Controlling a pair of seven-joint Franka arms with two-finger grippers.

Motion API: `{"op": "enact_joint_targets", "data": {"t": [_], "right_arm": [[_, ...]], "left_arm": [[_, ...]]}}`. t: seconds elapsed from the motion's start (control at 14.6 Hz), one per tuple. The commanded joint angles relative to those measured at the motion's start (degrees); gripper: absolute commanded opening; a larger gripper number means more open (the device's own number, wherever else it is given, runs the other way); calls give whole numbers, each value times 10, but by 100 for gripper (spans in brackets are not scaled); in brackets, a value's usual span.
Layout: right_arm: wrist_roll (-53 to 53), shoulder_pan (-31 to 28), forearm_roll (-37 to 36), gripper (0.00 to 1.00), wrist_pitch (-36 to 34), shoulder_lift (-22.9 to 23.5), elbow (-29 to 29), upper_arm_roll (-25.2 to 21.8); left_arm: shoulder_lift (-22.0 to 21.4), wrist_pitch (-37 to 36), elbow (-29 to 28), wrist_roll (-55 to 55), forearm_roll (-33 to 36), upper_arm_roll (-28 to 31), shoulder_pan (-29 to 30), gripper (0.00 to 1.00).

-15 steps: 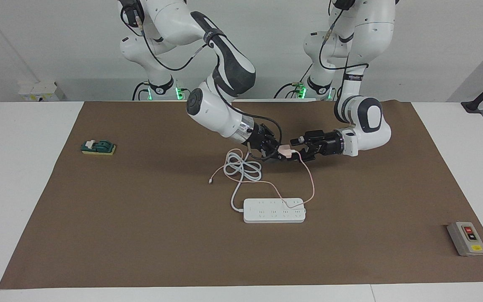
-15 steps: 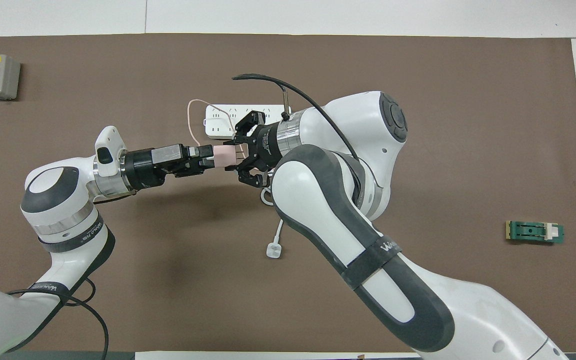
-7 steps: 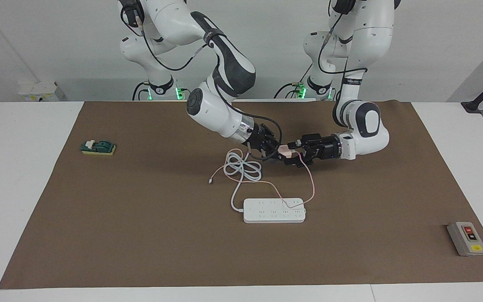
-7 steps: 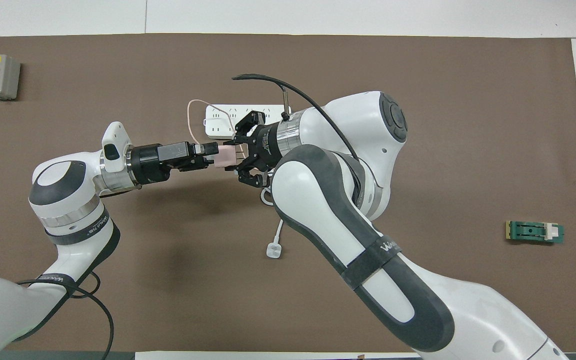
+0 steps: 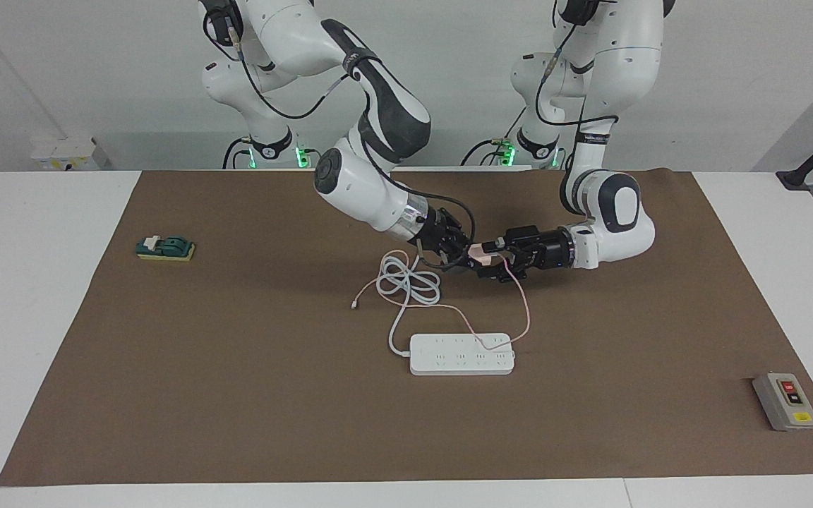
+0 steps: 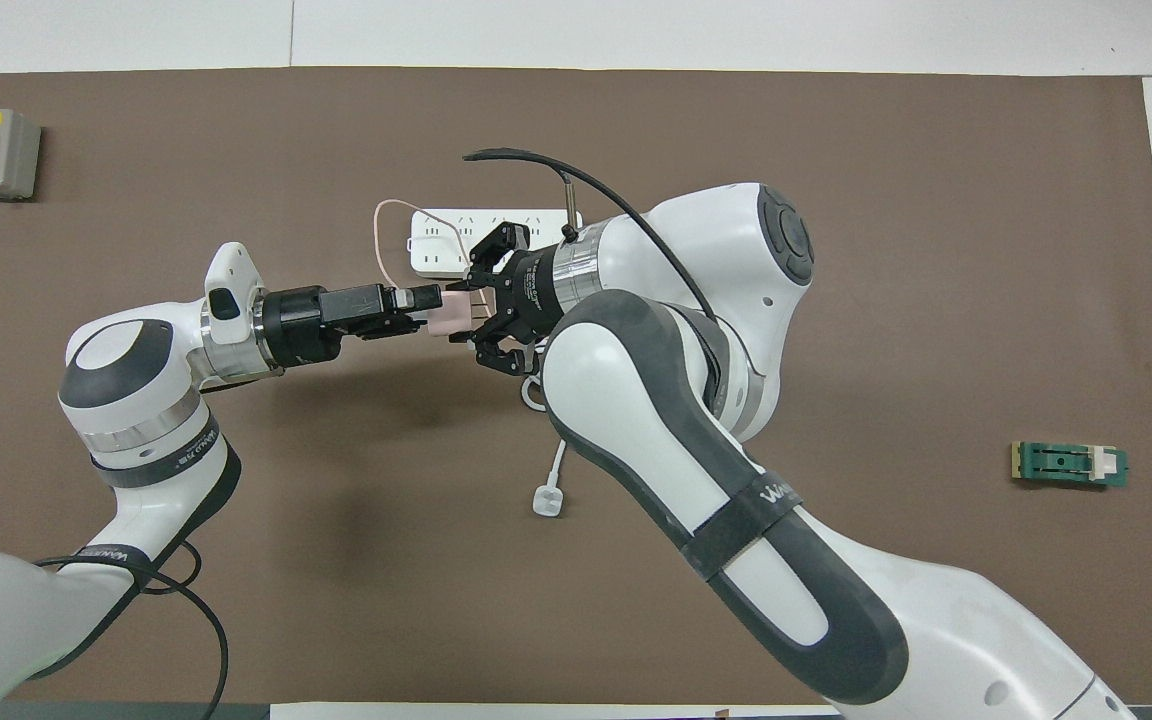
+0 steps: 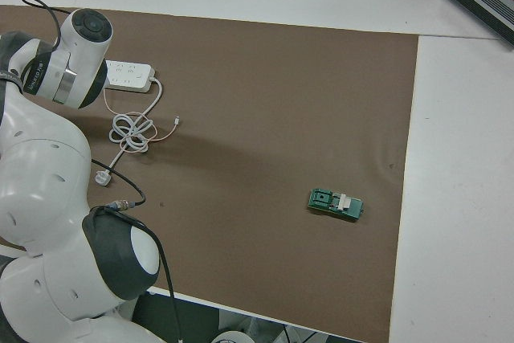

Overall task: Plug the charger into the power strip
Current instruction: 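Grasp the pink plug with the left gripper from the right gripper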

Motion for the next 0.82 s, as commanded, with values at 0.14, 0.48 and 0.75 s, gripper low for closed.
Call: {"op": "enact_joint_targets", "data": {"t": [0.14, 0.48, 0.75], "right_arm": [[6, 3, 13, 0, 7, 5, 7, 1], [6, 3, 13, 0, 7, 5, 7, 1], [23, 4, 13, 99, 14, 6, 7, 0]], "left_arm": [[3, -19, 4, 31, -8, 5, -1, 59], [-3, -25, -4, 66, -4, 7, 0, 0], [-2, -25, -2, 73, -4, 7, 0, 0]]}}
